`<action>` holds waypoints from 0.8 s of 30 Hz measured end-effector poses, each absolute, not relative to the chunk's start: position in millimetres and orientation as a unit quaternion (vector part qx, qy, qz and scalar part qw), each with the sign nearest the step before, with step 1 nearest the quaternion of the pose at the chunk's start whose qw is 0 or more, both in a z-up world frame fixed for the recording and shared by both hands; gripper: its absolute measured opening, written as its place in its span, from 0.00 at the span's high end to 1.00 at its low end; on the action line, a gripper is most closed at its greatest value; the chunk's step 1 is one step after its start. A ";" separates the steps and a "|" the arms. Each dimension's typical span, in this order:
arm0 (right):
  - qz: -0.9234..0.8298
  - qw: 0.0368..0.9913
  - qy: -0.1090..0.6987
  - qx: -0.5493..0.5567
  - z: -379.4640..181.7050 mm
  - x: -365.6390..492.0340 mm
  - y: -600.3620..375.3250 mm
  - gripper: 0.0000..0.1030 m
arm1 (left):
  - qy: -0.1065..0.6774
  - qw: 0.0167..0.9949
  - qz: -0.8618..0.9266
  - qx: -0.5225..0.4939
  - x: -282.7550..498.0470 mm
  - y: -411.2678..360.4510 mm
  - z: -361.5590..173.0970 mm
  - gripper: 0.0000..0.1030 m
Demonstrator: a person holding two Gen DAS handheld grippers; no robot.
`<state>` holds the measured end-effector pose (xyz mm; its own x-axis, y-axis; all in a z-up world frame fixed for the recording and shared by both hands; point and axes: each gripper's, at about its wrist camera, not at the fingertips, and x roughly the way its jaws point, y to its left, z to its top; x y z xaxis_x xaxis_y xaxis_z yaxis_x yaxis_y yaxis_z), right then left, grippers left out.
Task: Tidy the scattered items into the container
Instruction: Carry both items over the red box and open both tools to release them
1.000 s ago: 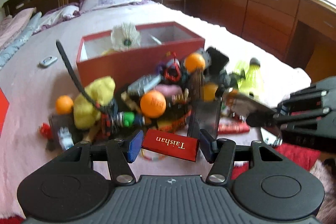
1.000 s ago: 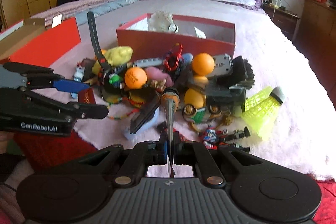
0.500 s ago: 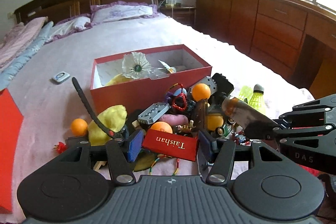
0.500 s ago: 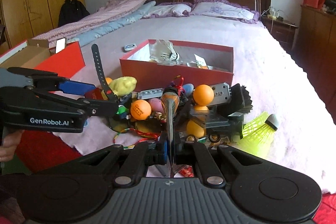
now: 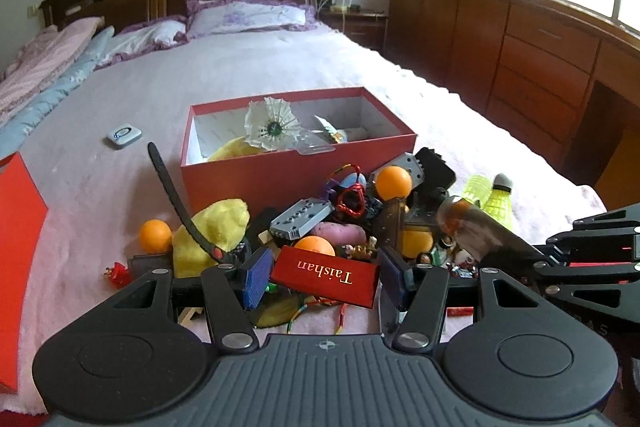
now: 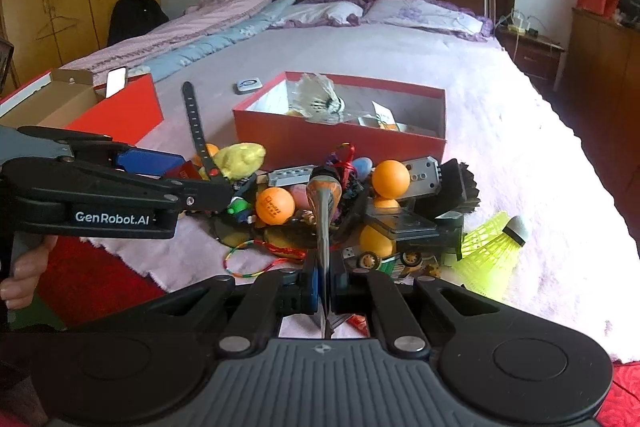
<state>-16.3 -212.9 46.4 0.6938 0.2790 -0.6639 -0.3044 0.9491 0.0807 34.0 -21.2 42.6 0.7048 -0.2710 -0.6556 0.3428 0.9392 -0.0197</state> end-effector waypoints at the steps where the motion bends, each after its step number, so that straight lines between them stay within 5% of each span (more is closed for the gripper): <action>1: 0.157 0.919 0.361 -0.015 45.4 -11.8 -214.1 0.94 | 0.349 0.921 -0.166 0.052 38.8 -22.2 41.4 0.44; 24: 0.145 0.919 0.367 0.024 55.1 176.7 -205.4 0.94 | 0.355 0.925 -0.121 0.065 222.1 -47.8 50.0 0.44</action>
